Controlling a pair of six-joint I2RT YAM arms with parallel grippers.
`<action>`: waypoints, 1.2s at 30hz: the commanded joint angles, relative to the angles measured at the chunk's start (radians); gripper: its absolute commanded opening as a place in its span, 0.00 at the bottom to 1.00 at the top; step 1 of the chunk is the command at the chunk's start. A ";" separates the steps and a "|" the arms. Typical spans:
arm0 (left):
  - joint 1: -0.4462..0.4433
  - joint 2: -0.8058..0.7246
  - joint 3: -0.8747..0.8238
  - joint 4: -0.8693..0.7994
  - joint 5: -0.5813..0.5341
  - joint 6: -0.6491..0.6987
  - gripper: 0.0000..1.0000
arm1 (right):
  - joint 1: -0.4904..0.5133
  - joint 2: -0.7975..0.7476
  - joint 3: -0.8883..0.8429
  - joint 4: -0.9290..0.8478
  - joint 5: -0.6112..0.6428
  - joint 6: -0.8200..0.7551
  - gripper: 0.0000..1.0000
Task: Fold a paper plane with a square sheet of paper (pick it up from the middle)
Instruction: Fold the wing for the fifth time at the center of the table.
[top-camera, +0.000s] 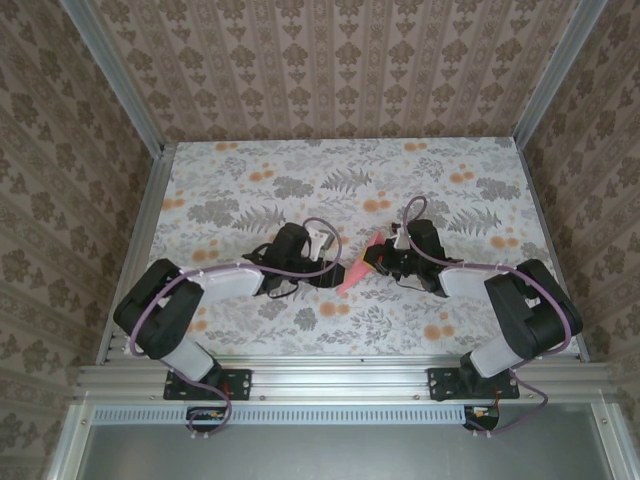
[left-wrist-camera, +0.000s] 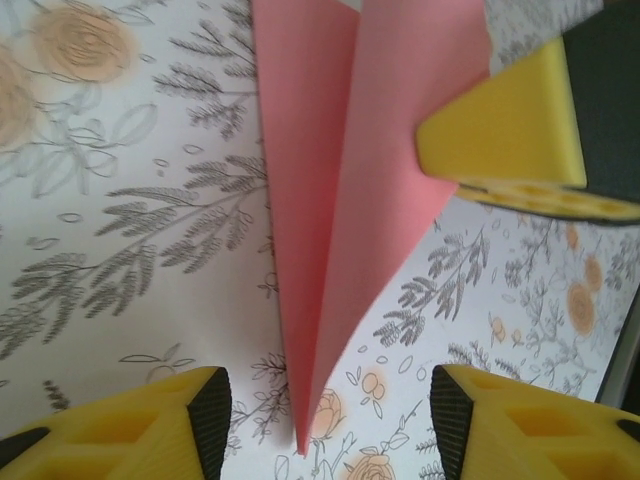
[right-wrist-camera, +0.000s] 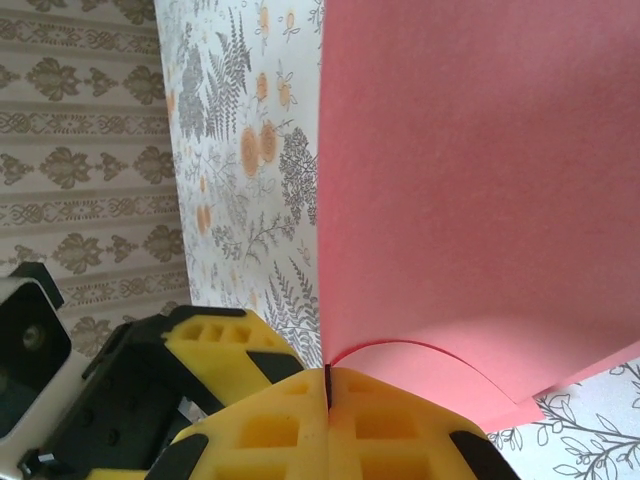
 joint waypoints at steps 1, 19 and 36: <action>-0.063 0.032 0.056 -0.076 -0.066 0.110 0.57 | 0.001 0.023 -0.016 0.066 -0.030 -0.020 0.00; -0.156 0.132 0.098 -0.110 -0.313 0.153 0.28 | -0.016 0.032 -0.023 0.088 -0.033 -0.003 0.00; -0.182 0.128 0.121 -0.195 -0.422 0.225 0.19 | -0.032 0.082 -0.011 -0.006 -0.029 -0.104 0.00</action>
